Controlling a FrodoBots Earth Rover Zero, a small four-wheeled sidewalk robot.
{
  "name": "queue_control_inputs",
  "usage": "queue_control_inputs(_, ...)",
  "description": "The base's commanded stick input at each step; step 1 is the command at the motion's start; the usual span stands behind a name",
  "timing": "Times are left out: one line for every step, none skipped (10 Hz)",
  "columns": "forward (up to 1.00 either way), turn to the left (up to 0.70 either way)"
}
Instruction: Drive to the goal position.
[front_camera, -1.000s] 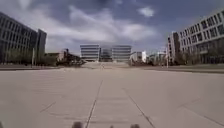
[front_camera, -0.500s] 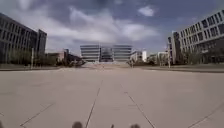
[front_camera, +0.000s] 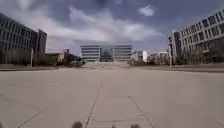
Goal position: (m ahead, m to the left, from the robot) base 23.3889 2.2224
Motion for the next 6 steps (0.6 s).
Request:
queue_control_inputs(0.70,-0.01)
queue_control_inputs(0.70,-0.01)
queue_control_inputs(0.70,-0.01)
queue_control_inputs(0.70,-0.01)
queue_control_inputs(0.70,-0.01)
queue_control_inputs(0.70,-0.01)
